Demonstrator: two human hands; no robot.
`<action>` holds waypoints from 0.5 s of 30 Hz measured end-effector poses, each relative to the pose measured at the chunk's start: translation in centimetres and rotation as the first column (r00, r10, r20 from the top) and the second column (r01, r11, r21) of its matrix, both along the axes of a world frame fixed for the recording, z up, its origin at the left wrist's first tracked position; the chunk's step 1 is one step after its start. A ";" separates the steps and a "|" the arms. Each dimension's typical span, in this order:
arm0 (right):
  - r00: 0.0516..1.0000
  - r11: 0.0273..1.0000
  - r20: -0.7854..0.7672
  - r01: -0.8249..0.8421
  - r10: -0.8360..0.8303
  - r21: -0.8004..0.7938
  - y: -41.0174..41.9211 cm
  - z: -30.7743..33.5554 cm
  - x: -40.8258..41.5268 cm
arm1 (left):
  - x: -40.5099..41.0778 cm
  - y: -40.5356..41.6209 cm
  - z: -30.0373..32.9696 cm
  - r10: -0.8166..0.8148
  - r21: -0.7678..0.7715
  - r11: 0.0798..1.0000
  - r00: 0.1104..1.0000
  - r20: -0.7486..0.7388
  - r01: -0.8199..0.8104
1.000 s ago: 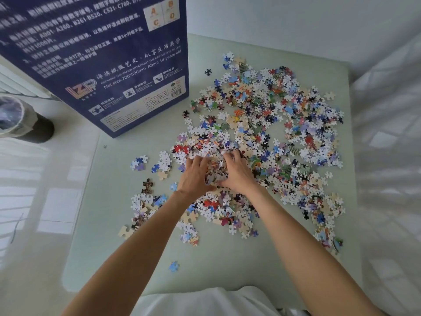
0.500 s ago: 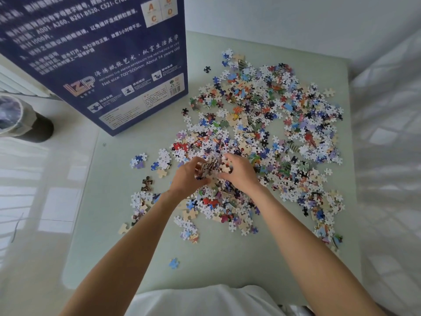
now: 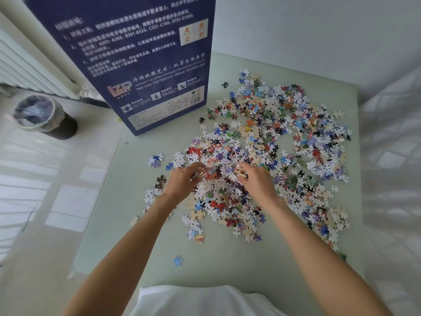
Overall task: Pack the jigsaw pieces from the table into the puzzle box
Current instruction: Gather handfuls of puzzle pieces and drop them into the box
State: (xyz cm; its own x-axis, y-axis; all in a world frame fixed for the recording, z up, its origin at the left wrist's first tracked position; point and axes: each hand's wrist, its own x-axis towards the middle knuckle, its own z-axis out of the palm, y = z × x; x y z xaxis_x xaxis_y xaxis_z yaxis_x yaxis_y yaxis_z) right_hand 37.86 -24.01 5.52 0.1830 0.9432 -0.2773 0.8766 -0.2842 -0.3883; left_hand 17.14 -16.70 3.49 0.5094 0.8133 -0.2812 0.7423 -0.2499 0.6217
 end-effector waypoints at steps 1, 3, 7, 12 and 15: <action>1.000 1.000 0.000 -0.008 0.008 0.007 -0.2 0.6 0.2 | -0.3 0.0 0.5 -0.006 0.021 1.000 1.000 -0.001 0.006; 0.999 0.999 -0.046 0.002 0.000 0.054 -0.5 2.1 0.5 | -0.7 -0.2 1.9 -0.011 0.069 0.998 0.999 0.032 0.009; 0.970 0.979 -0.228 0.127 -0.088 0.162 -0.4 4.9 1.2 | -1.1 -0.2 5.5 -0.010 0.158 0.987 0.988 0.155 -0.015; 0.837 0.949 -0.539 0.238 -0.092 0.207 1.1 8.7 1.6 | -1.6 1.7 12.6 -0.009 0.340 0.934 0.947 0.323 -0.107; 0.794 0.903 -0.608 0.276 -0.021 0.330 4.0 12.7 1.1 | -2.3 5.1 18.0 0.020 0.446 0.875 0.937 0.349 -0.185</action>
